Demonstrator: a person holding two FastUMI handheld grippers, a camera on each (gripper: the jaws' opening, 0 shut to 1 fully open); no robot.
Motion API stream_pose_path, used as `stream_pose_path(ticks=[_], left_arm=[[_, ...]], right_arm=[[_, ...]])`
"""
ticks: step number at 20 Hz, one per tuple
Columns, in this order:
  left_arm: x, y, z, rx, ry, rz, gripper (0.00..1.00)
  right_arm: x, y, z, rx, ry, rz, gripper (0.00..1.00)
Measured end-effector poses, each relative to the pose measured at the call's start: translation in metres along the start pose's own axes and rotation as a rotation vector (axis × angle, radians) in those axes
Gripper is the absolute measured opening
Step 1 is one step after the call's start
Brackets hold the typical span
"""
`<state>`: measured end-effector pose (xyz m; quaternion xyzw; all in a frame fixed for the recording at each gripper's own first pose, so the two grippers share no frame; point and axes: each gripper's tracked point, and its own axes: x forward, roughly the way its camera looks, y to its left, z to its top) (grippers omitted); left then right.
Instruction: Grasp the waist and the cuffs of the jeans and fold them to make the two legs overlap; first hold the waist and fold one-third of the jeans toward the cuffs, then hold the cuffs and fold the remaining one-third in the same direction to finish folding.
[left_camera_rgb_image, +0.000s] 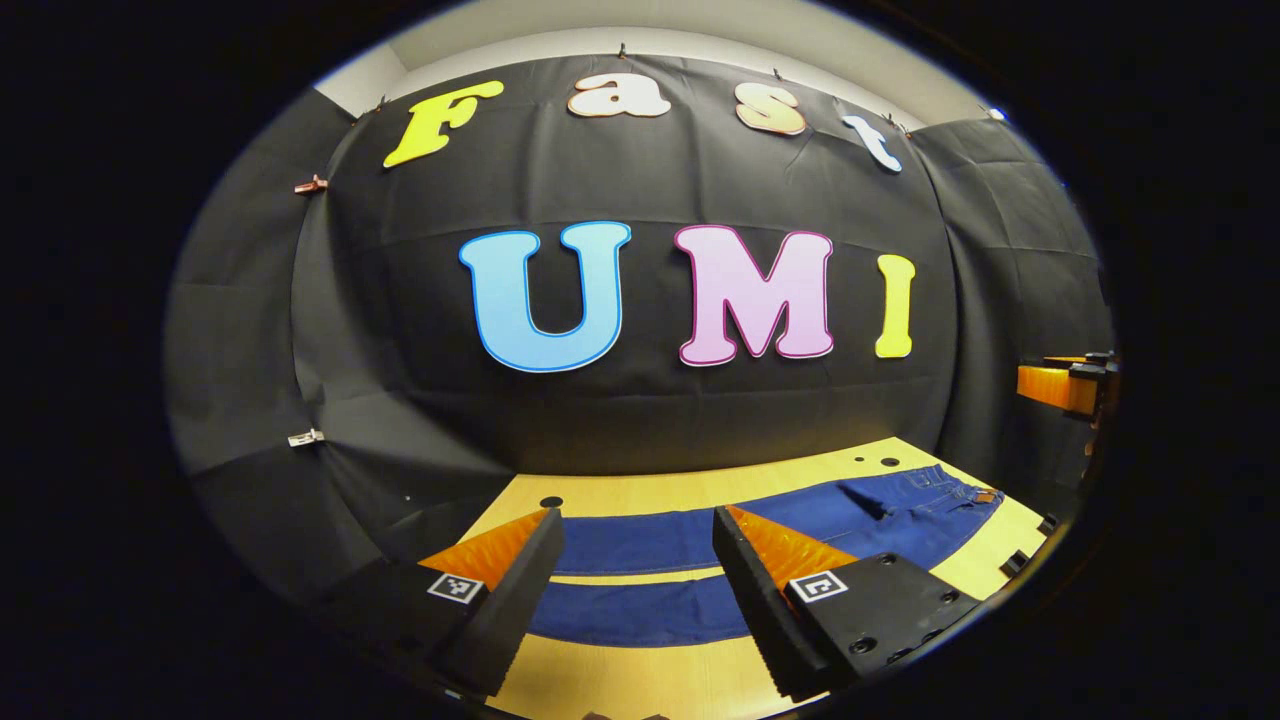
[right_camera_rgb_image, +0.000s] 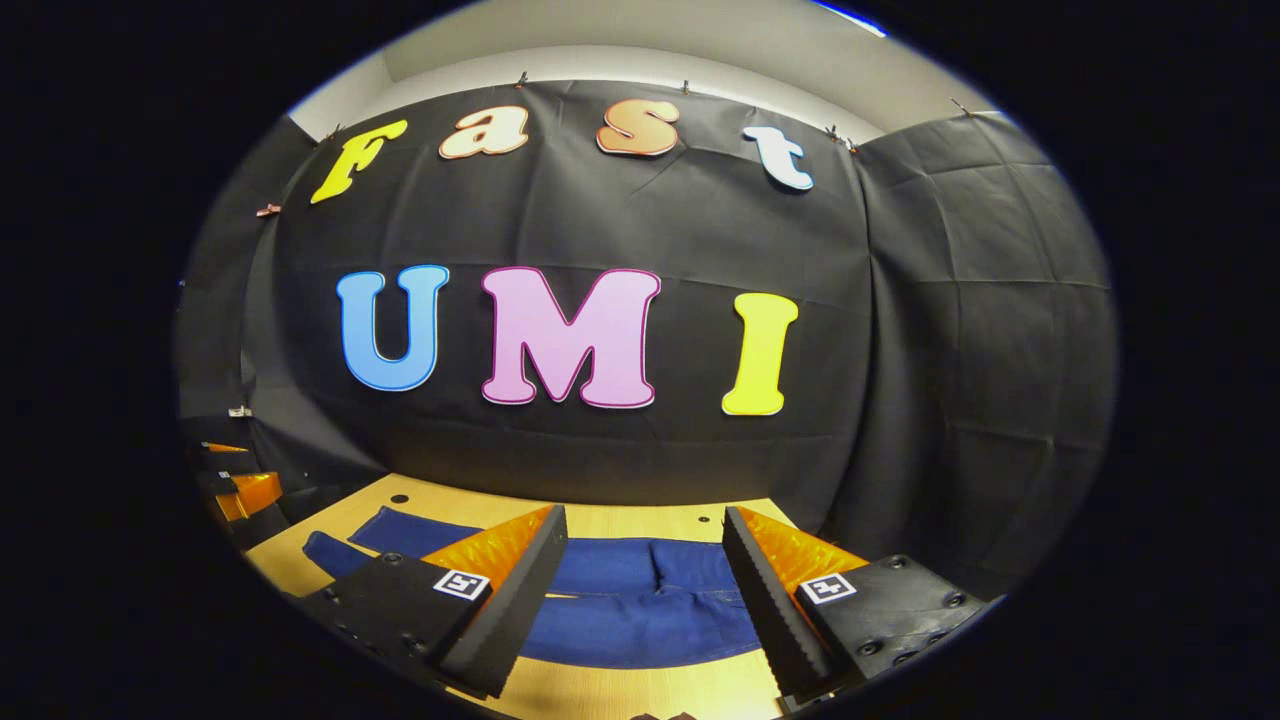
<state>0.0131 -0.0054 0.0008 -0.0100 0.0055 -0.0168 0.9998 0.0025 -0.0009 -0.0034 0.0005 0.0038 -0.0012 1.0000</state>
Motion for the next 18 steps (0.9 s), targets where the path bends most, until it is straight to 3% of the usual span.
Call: stream_pose_path(ticks=[4,7,11,14,18], left_arm=[[0.004,0.005,-0.007,-0.016,0.017,0.013,0.95],[0.006,0.018,-0.019,0.03,0.04,0.039,0.95],[0.004,0.048,-0.047,0.187,0.086,0.079,0.98],[0.003,0.078,-0.079,0.329,0.153,0.079,0.98],[0.021,0.111,-0.13,0.587,0.275,-0.002,0.97]], right_arm=[[0.001,-0.005,-0.002,0.002,0.004,-0.005,0.96],[0.006,-0.009,-0.003,0.002,0.007,-0.008,0.96],[0.013,-0.01,-0.006,0.012,0.011,0.002,0.93],[0.02,-0.01,-0.014,0.015,0.031,0.009,0.96],[0.027,-0.014,-0.027,-0.027,0.057,0.016,0.96]])
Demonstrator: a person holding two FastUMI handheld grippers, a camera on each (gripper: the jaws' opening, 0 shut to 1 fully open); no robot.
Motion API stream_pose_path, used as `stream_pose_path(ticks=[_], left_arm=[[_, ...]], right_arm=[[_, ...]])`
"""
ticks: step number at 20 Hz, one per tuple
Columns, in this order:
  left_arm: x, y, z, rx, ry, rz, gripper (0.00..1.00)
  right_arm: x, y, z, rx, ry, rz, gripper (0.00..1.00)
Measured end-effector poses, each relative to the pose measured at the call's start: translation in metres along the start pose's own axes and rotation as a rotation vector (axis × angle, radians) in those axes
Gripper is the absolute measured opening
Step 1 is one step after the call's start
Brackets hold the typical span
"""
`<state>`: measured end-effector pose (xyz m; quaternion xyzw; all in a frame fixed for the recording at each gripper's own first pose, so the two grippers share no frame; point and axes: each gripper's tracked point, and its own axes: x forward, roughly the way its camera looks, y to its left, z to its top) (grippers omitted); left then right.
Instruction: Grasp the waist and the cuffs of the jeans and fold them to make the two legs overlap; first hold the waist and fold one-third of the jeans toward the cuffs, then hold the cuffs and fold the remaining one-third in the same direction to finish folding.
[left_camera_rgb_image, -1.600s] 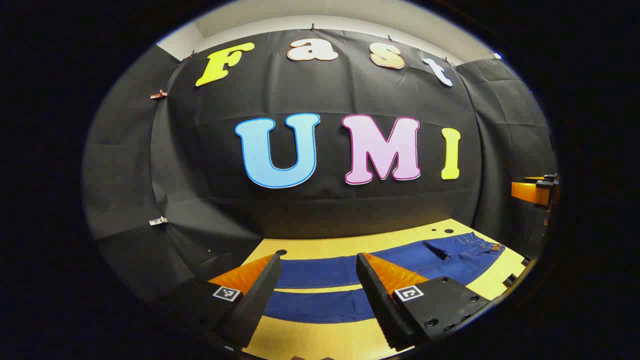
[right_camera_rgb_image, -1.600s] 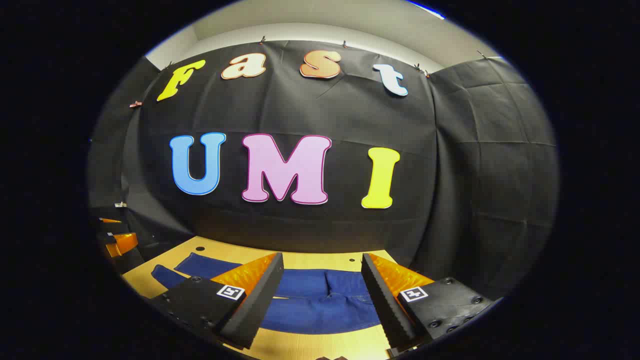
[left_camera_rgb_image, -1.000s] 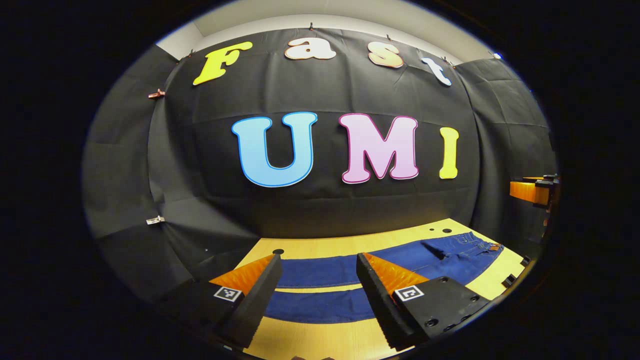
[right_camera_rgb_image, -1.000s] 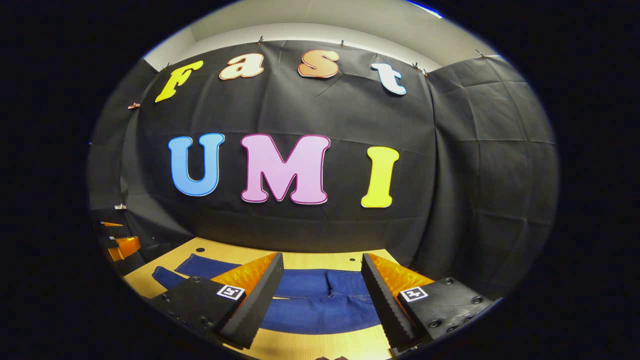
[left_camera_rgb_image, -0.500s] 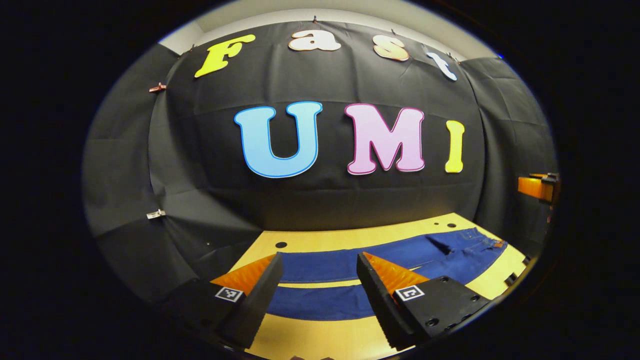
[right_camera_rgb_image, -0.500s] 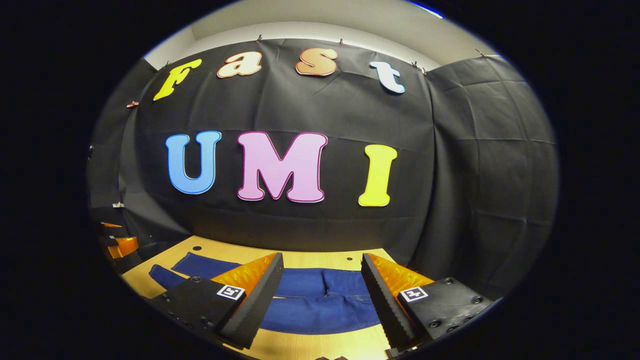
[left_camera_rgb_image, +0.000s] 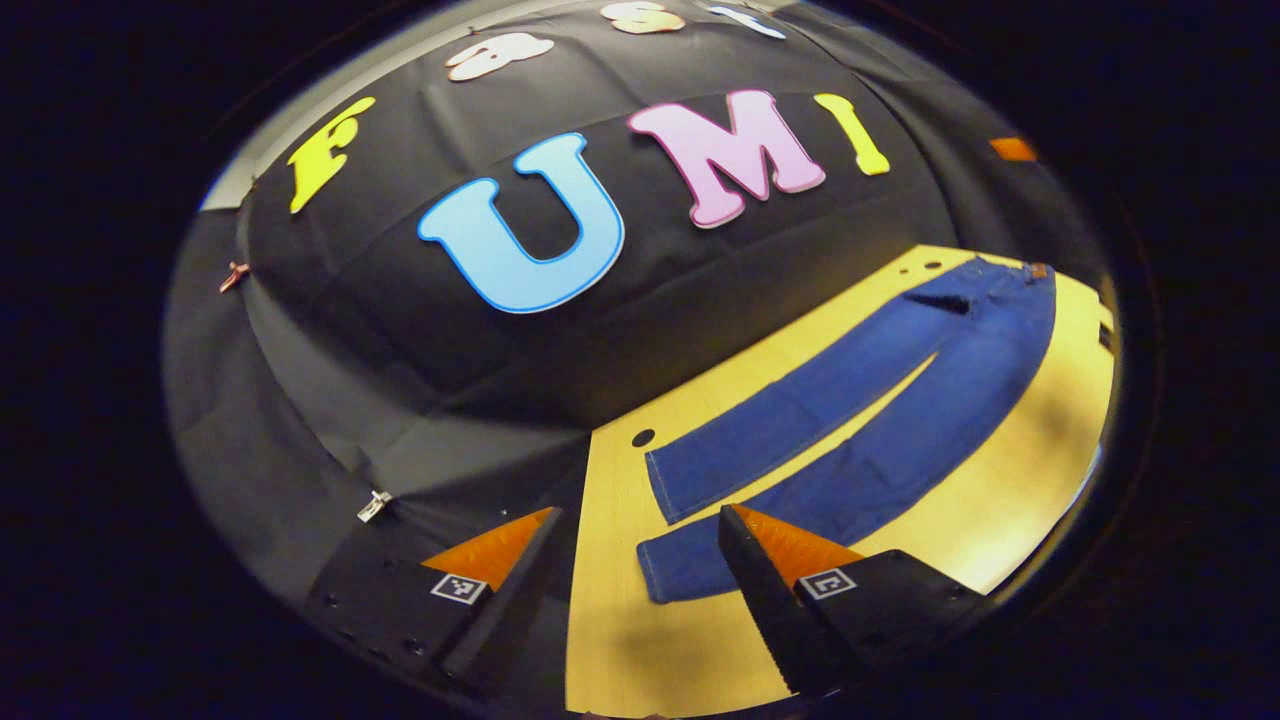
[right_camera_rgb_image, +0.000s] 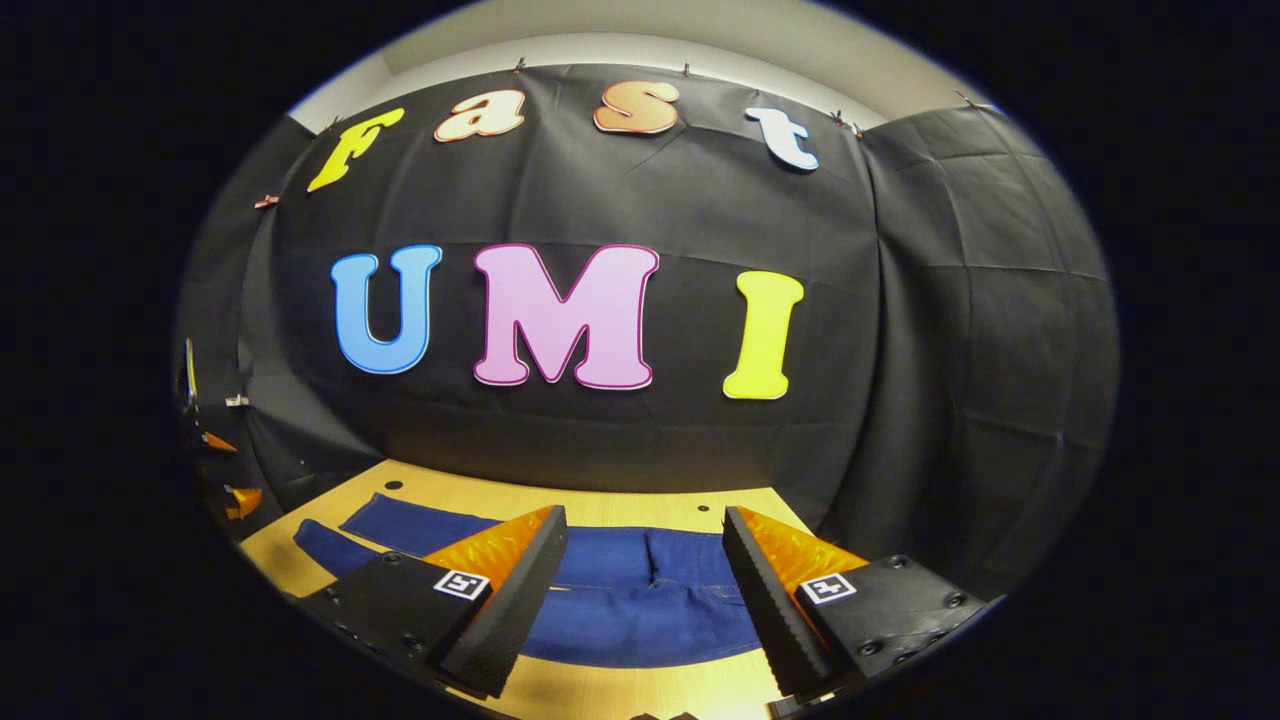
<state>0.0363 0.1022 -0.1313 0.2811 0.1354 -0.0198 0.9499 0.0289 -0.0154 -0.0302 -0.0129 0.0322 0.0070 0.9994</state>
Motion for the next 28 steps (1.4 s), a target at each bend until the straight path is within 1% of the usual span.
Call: stream_pose_path(ticks=[2,3,5,7,8,10,12,14,15,17,18,19,20,21,22,23,24,25,26,27,28], left_arm=[[0.009,-0.009,-0.042,0.152,0.076,-0.084,0.97],[0.012,-0.015,-0.057,0.209,0.096,-0.121,0.97],[0.03,-0.028,-0.088,0.367,0.133,-0.221,0.97],[0.048,-0.035,-0.12,0.55,0.167,-0.282,0.97],[0.055,-0.04,-0.137,0.623,0.174,-0.31,0.97],[0.073,-0.045,-0.169,0.734,0.197,-0.365,0.98],[0.089,-0.045,-0.192,0.804,0.205,-0.395,0.97],[0.102,-0.05,-0.2,0.831,0.209,-0.418,0.97],[0.108,-0.052,-0.202,0.848,0.213,-0.442,0.97],[0.123,-0.054,-0.209,0.905,0.199,-0.469,0.98],[0.136,-0.053,-0.208,0.937,0.171,-0.464,0.96],[0.143,-0.055,-0.209,0.947,0.157,-0.468,0.93],[0.145,-0.058,-0.212,0.938,0.165,-0.489,0.92],[0.144,-0.058,-0.208,0.931,0.169,-0.498,0.87],[0.146,-0.058,-0.21,0.923,0.189,-0.505,0.77],[0.148,-0.057,-0.21,0.915,0.199,-0.507,0.7],[0.148,-0.06,-0.21,0.898,0.215,-0.522,0.58],[0.146,-0.06,-0.214,0.879,0.237,-0.537,0.54],[0.143,-0.06,-0.215,0.869,0.25,-0.542,0.39],[0.143,-0.059,-0.217,0.871,0.254,-0.537,0.24],[0.145,-0.06,-0.216,0.871,0.244,-0.53,0.14]], right_arm=[[0.004,-0.004,-0.01,-0.028,0.018,0.002,0.96],[0.006,-0.007,-0.016,-0.038,0.03,-0.003,0.96],[0.01,-0.017,-0.03,-0.047,0.055,-0.022,0.96],[0.014,-0.022,-0.049,-0.051,0.096,-0.032,0.96],[0.016,-0.025,-0.059,-0.053,0.119,-0.035,0.96],[0.018,-0.032,-0.073,-0.061,0.148,-0.049,0.96],[0.02,-0.042,-0.083,-0.07,0.163,-0.078,0.96],[0.023,-0.059,-0.09,-0.074,0.162,-0.13,0.96],[0.024,-0.066,-0.093,-0.079,0.161,-0.154,0.96],[0.027,-0.079,-0.103,-0.112,0.181,-0.179,0.96],[0.029,-0.086,-0.107,-0.138,0.188,-0.186,0.96],[0.029,-0.094,-0.109,-0.153,0.186,-0.197,0.97],[0.029,-0.108,-0.114,-0.155,0.182,-0.222,0.97],[0.031,-0.122,-0.119,-0.158,0.184,-0.253,0.97],[0.033,-0.138,-0.127,-0.179,0.199,-0.286,0.96],[0.035,-0.154,-0.132,-0.219,0.21,-0.312,0.96],[0.036,-0.168,-0.135,-0.27,0.215,-0.323,0.97],[0.041,-0.179,-0.137,-0.334,0.214,-0.316,0.97],[0.049,-0.187,-0.139,-0.409,0.218,-0.3,0.96],[0.058,-0.194,-0.141,-0.494,0.208,-0.269,0.96],[0.066,-0.2,-0.142,-0.584,0.198,-0.235,0.96]])
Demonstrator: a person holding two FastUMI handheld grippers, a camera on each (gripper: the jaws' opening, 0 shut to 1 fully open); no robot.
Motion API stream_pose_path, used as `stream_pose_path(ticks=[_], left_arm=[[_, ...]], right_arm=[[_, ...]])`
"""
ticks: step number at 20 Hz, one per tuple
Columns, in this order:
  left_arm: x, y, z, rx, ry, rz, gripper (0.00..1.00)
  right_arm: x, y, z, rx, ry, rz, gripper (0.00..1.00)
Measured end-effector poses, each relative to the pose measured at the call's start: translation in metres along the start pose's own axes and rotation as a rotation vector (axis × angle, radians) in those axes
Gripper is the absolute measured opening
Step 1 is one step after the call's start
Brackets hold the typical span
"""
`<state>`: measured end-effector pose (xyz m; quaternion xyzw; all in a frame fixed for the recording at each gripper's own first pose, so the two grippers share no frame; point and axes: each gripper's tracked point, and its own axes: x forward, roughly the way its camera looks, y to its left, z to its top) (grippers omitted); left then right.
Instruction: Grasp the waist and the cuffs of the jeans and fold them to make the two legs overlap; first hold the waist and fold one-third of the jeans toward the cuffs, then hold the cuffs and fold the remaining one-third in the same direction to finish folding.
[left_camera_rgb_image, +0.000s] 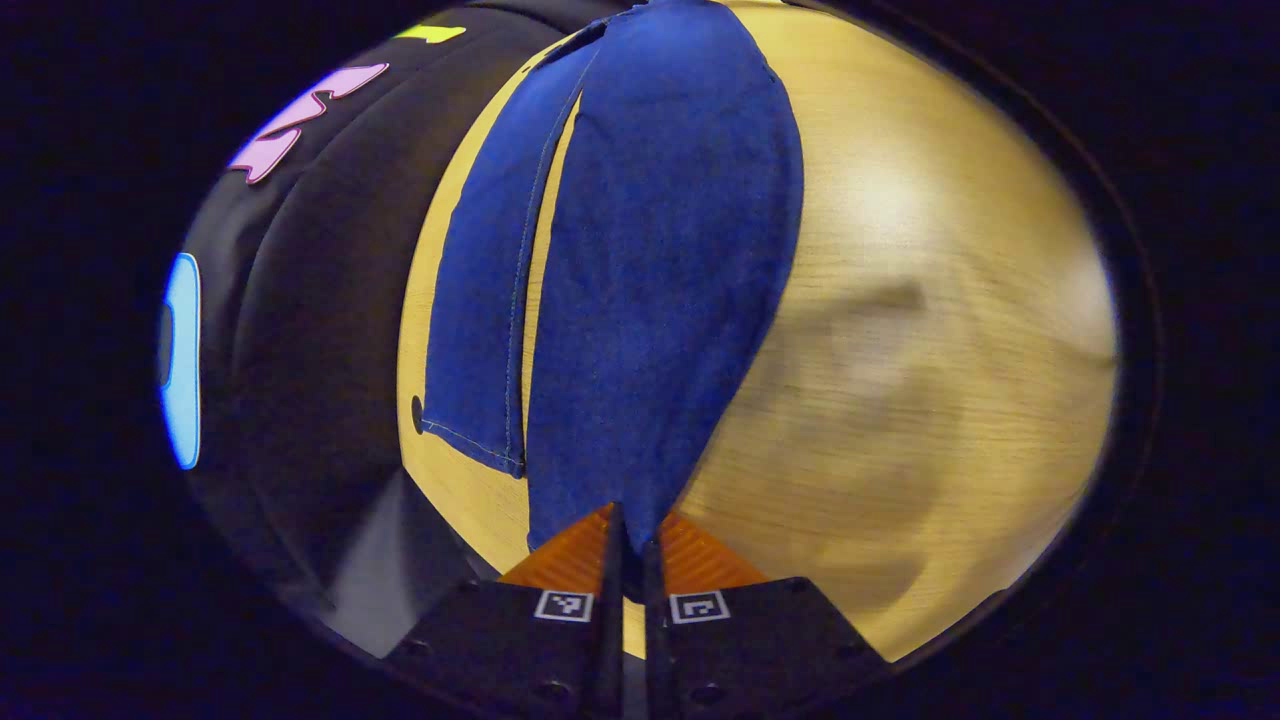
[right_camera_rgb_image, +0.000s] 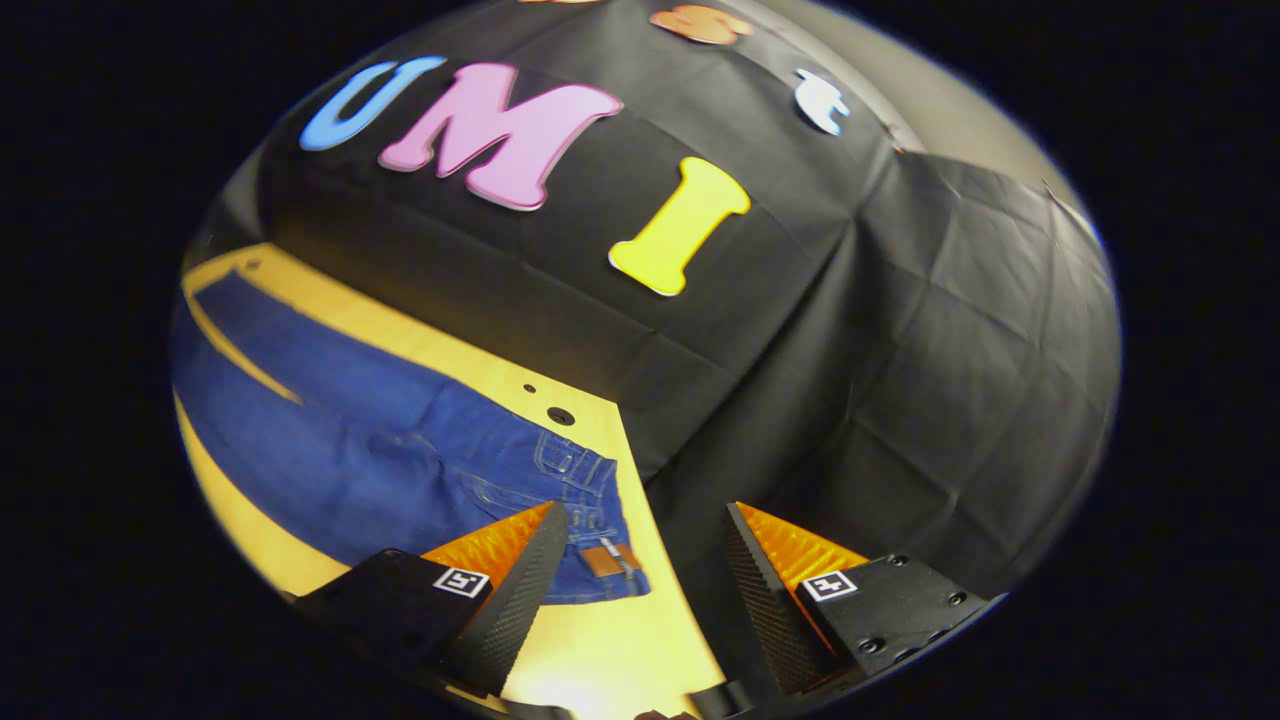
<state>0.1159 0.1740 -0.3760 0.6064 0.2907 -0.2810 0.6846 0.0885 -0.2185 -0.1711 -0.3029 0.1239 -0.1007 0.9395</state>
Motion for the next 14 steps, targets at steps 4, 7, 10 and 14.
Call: stream_pose_path(ticks=[4,7,10,14], left_arm=[[0.0,0.001,-0.001,-0.039,0.018,0.007,0.06],[0.001,-0.001,-0.001,-0.033,0.034,-0.028,0.06],[0.0,-0.002,-0.002,-0.022,0.046,-0.036,0.06],[0.0,-0.001,-0.002,-0.021,0.064,-0.041,0.06]], right_arm=[[0.032,-0.016,-0.061,-0.274,0.036,0.146,0.96],[0.041,-0.017,-0.101,-0.489,0.07,0.274,0.96],[0.039,0.022,-0.14,-0.718,0.079,0.514,0.96],[0.053,0.048,-0.181,-0.912,0.099,0.628,0.96]])
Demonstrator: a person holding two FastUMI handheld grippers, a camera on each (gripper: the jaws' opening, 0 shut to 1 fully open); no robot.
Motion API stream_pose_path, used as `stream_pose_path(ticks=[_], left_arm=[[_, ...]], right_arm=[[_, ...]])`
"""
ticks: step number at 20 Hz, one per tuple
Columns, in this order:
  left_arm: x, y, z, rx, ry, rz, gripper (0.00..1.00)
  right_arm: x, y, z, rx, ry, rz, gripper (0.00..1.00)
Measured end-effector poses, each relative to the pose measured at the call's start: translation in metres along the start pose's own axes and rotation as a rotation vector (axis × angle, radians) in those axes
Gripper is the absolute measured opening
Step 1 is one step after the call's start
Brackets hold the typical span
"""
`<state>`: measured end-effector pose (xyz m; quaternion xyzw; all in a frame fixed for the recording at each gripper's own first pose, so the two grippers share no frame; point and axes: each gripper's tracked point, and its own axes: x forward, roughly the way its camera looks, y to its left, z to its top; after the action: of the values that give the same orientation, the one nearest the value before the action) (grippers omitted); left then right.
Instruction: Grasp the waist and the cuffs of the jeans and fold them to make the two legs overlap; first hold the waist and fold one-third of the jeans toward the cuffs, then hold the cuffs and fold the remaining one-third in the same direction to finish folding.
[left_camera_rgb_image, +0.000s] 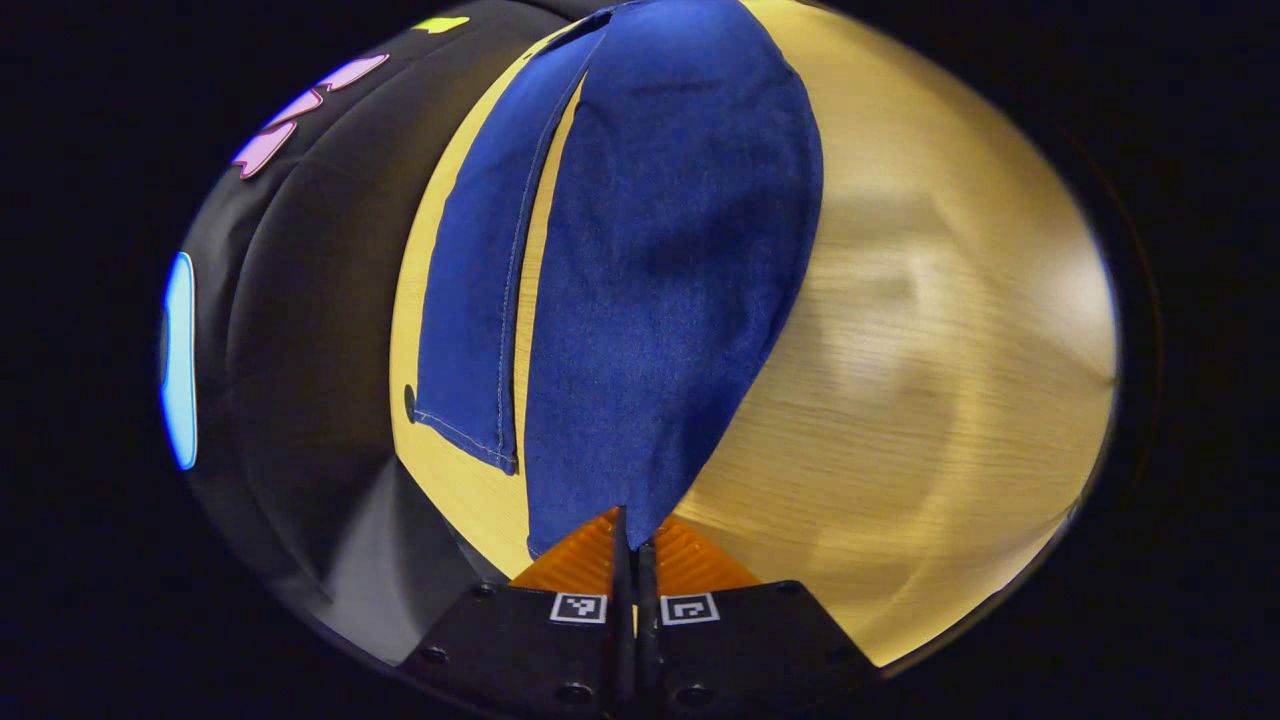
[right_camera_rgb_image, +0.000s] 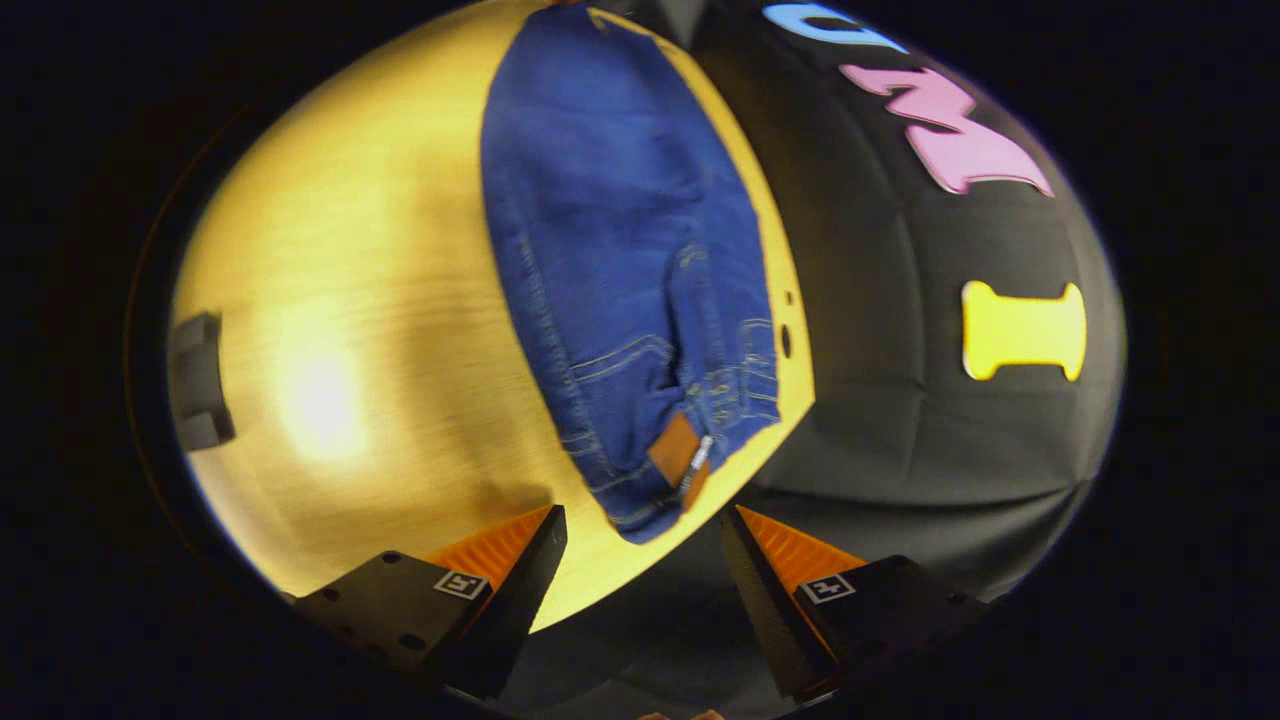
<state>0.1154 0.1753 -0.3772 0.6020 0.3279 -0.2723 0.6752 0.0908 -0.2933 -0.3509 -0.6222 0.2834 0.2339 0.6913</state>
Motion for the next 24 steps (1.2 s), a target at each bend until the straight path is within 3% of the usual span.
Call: stream_pose_path(ticks=[1,2,3,7,9,12,13,14,16,19,20,21,24], left_arm=[[0.0,0.0,-0.001,0.008,0.0,-0.001,0.05],[0.001,0.0,-0.001,0.008,0.003,-0.001,0.05],[0.001,-0.001,-0.001,0.007,0.003,0.001,0.05],[0.001,0.001,0.001,-0.001,0.0,0.011,0.05],[0.002,0.001,0.001,0.001,0.001,0.011,0.05],[0.002,0.001,0.001,0.005,0.001,0.008,0.05],[0.002,0.001,0.001,0.007,0.002,0.006,0.05],[0.003,0.001,0.0,0.008,0.004,0.002,0.05],[0.003,0.0,-0.001,-0.001,0.008,-0.012,0.05],[0.001,-0.004,0.0,-0.012,0.03,-0.043,0.06],[-0.003,-0.009,0.001,-0.032,0.03,-0.063,0.01],[-0.001,-0.012,-0.001,-0.075,0.024,-0.088,0.06],[-0.004,-0.023,-0.003,-0.257,0.011,-0.219,0.05]], right_arm=[[0.008,-0.007,0.002,-0.019,-0.003,-0.031,0.99],[0.021,-0.011,0.003,-0.013,0.0,-0.045,0.88],[0.023,-0.013,0.005,-0.024,-0.004,-0.053,0.87],[0.026,-0.021,0.029,-0.293,-0.097,-0.095,0.86],[0.033,-0.022,0.042,-0.371,-0.123,-0.115,0.86],[0.049,-0.016,0.045,-0.302,-0.111,-0.058,0.76],[0.057,-0.016,0.044,-0.288,-0.097,-0.045,0.64],[0.058,-0.017,0.043,-0.283,-0.086,-0.038,0.38],[0.062,-0.018,0.046,-0.245,-0.074,-0.011,0.17],[0.052,-0.01,0.043,-0.131,-0.054,0.088,0.11],[0.05,-0.009,0.044,-0.136,-0.047,0.101,0.11],[0.045,-0.006,0.045,-0.145,-0.045,0.116,0.11],[0.033,-0.01,0.049,-0.148,-0.058,0.162,0.11]])
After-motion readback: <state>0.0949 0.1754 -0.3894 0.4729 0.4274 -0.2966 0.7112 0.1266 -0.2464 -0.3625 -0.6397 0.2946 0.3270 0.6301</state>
